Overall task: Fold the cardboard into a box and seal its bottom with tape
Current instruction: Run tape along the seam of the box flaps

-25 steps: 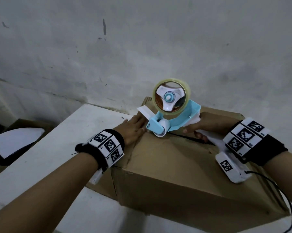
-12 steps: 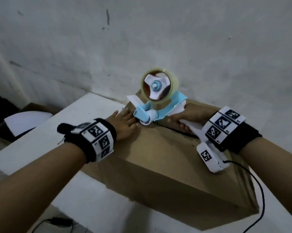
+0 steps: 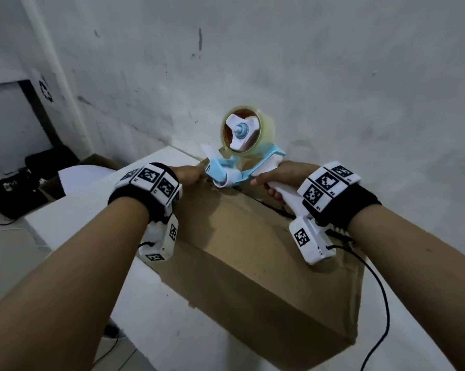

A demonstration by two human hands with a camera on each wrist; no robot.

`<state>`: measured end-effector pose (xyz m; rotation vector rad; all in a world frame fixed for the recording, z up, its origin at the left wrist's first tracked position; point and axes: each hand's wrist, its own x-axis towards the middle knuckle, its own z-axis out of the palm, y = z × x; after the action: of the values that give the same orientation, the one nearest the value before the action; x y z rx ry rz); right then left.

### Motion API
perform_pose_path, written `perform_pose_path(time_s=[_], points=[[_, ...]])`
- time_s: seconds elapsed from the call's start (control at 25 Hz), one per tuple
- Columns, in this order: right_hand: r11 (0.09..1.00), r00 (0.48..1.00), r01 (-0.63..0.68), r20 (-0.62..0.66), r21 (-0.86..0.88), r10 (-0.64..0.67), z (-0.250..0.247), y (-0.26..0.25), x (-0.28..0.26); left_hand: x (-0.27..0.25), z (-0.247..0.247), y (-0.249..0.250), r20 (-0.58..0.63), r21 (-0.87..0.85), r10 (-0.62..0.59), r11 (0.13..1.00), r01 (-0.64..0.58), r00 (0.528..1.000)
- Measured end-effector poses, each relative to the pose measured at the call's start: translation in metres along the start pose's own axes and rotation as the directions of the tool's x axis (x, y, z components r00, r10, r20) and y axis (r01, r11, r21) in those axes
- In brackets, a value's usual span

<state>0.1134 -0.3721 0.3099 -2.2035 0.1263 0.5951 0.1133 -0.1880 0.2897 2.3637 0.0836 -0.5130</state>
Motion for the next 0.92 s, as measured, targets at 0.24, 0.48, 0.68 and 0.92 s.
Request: perform_pose_path(time_s=[0.24, 0.48, 0.68, 0.92], points=[[0.997, 0.999, -0.048, 0.015, 0.066, 0.048, 0.008, 0.006, 0.002, 0.012, 0.015, -0.008, 0.027, 0.309, 0.058, 0.949, -0.064, 0.998], [0.99, 0.994, 0.107, -0.019, 0.097, -0.106, 0.005, 0.01, -0.009, 0.027, 0.015, -0.019, 0.005, 0.196, 0.061, 0.979, -0.06, 0.998], [0.995, 0.994, 0.102, -0.052, 0.02, -0.101, -0.026, 0.028, -0.028, 0.022, 0.016, -0.004, -0.011, 0.291, -0.077, 0.954, 0.077, 0.997], [0.998, 0.982, 0.046, -0.179, -0.036, -0.052, -0.053, 0.078, -0.062, 0.018, 0.016, 0.001, 0.046, 0.413, -0.026, 0.911, 0.005, 0.999]])
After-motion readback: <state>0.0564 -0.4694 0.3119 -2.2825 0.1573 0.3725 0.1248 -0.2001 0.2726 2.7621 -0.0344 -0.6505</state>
